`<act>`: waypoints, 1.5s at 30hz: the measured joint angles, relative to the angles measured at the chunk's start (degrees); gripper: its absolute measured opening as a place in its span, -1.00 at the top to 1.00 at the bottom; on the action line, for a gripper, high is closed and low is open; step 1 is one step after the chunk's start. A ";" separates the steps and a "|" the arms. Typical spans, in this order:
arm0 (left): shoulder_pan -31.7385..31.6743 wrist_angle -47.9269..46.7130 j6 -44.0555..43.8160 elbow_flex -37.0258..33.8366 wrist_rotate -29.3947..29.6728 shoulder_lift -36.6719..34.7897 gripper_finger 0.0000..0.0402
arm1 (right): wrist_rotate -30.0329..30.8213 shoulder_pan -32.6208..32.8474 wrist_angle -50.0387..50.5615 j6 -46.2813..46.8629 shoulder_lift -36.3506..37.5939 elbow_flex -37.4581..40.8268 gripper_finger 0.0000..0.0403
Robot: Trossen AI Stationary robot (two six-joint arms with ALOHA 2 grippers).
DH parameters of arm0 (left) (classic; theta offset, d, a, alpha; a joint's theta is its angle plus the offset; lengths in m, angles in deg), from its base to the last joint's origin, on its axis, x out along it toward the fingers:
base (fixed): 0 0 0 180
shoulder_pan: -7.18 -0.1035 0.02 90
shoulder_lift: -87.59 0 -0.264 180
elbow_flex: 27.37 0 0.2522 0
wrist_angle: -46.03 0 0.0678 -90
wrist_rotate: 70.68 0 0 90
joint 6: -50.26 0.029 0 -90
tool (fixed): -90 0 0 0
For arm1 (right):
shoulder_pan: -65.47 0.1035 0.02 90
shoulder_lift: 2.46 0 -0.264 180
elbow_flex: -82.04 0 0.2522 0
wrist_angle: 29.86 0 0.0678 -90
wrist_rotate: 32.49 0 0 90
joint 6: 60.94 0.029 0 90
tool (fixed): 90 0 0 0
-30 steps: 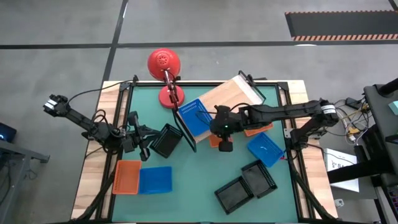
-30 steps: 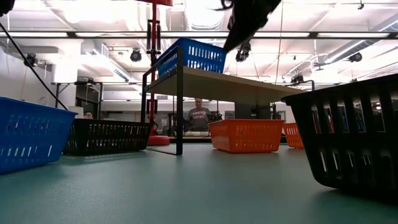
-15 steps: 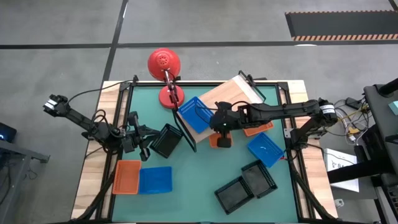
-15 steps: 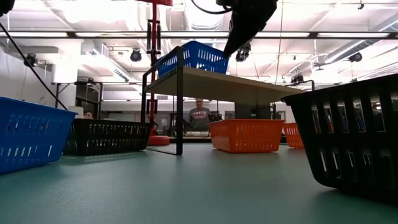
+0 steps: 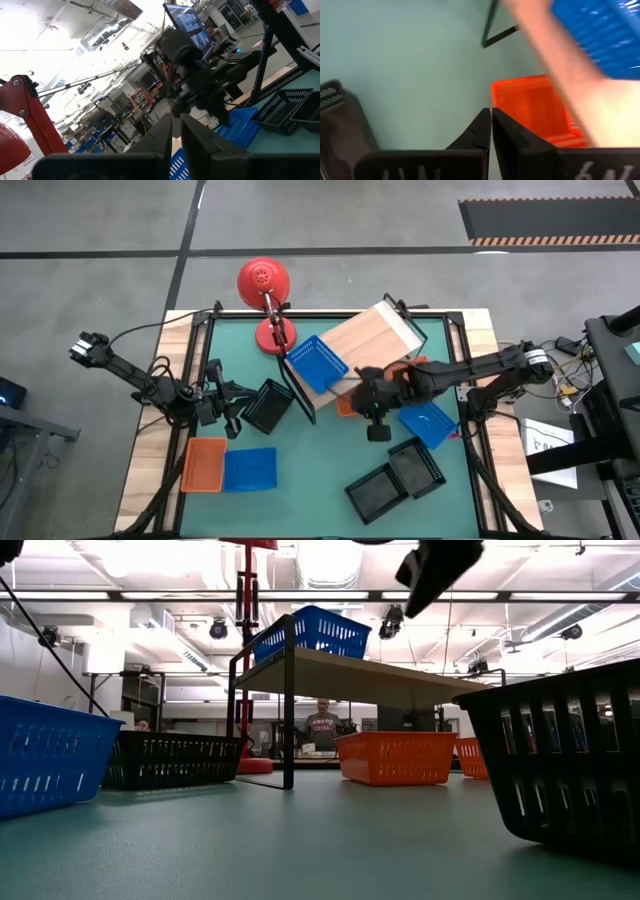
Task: Stack baskets on shelf by color
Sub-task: Put the middle orange basket on the shelf
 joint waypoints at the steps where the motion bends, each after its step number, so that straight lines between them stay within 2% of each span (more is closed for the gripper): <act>1: 0.02 0.04 -0.02 0.01 0.00 0.06 0.89 | 0.87 1.16 -0.66 0.63 0.01 0.81 0.96; 7: 0.01 1.31 -0.02 -0.01 0.00 0.79 0.89 | 6.60 6.82 -4.14 5.54 0.07 6.72 0.96; 12: 0.01 1.25 -0.02 -0.01 0.00 1.07 0.89 | 9.57 8.94 -10.17 7.56 0.21 12.95 0.96; 15: 0.00 1.26 -0.04 -0.01 0.00 1.05 0.89 | 10.81 9.14 -19.37 6.30 1.02 18.80 0.96; 19: 0.01 1.26 -0.10 -0.01 0.00 1.09 0.89 | 11.42 9.11 -37.07 4.12 2.38 28.57 0.96; 22: 0.01 1.29 -0.44 -0.01 0.00 1.22 0.89 | 13.19 9.11 -44.30 4.50 2.66 34.03 0.96; 26: 0.02 1.26 -0.45 -0.01 0.00 1.46 0.89 | 14.54 9.09 -45.14 5.93 2.62 35.78 0.96; 32: 0.01 1.30 -0.45 -0.01 0.00 1.37 0.89 | 14.68 9.11 -44.58 5.73 1.74 33.95 0.91; 37: 0.00 1.30 -0.45 -0.01 0.00 1.57 0.89 | 17.71 9.09 -43.41 5.68 0.98 33.10 0.67; 42: 0.01 1.30 -0.43 -0.01 0.00 1.68 0.89 | 24.23 9.09 -43.44 5.20 0.75 33.11 0.39; 45: 0.00 1.26 -0.43 -0.01 0.00 1.65 0.89 | 24.56 8.28 -43.53 4.46 0.47 33.11 0.25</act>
